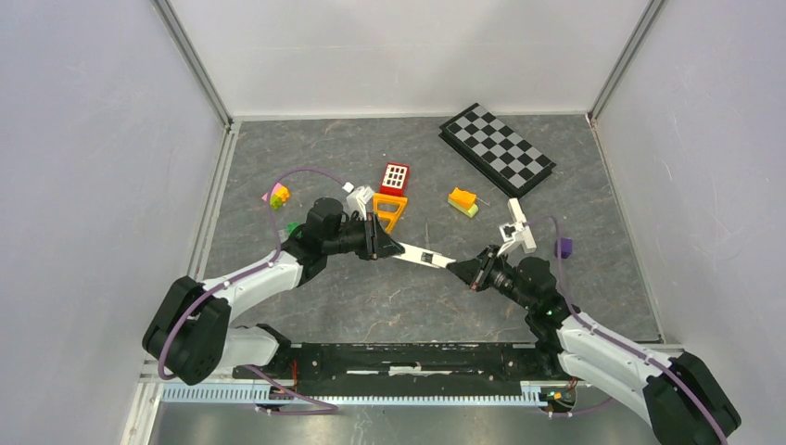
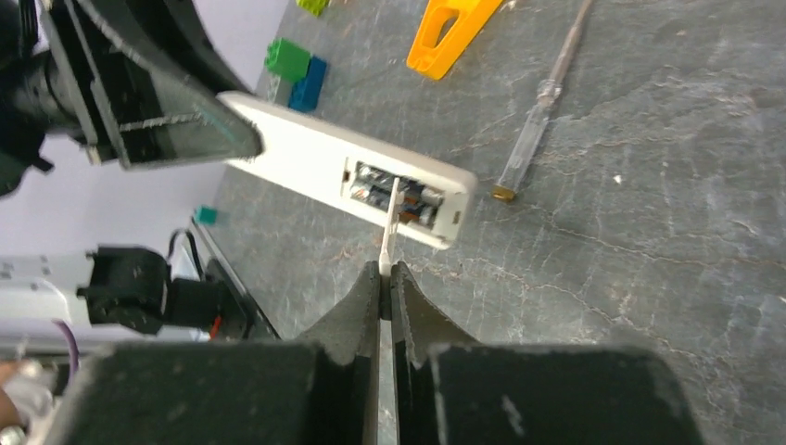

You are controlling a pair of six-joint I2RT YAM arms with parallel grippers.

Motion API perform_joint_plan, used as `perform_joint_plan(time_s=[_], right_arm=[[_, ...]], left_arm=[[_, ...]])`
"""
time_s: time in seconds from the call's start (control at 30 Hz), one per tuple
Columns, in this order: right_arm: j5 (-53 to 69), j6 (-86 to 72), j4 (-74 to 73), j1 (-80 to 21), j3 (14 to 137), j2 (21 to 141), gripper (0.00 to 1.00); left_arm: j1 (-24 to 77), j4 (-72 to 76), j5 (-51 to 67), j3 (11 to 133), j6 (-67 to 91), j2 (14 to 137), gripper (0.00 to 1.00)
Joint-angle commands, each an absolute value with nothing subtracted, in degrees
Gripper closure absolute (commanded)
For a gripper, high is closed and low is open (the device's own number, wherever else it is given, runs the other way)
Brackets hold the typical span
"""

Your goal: Unload the batteries from the remote control

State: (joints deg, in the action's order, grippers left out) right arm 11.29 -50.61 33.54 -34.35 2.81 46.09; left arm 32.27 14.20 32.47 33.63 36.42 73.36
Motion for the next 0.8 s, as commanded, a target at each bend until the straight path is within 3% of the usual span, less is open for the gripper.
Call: perform_joint_plan(time_s=[0.0,0.17,0.43,0.57,0.7,0.77], right_arm=[[22.9,-38.1,20.6,-34.2,9.2,45.0,1.0],[37.0,-35.2,18.6,-34.4,8.2,49.3,1.0],[27.0,-37.0,18.7,-34.5,5.7,54.6,1.0],[24.9,-38.0,18.3,-34.5,5.2,56.1,0.91],[25.1,-36.5,15.0,-34.5,5.3,55.3,0.74],[26.4,-36.4,14.3,-34.5,5.3,54.1,0.73]], left_arm=[[32.6,15.1,31.1,34.7,34.9,73.4,0.98],[32.5,17.1,32.2,35.2,35.7,75.1,0.98],[32.6,18.5,32.8,34.8,36.8,75.8,0.98],[32.6,17.4,32.5,35.0,36.3,75.4,0.98],[32.6,17.2,32.1,34.8,36.3,75.0,0.98],[32.6,17.1,32.0,34.8,36.3,75.0,0.98]])
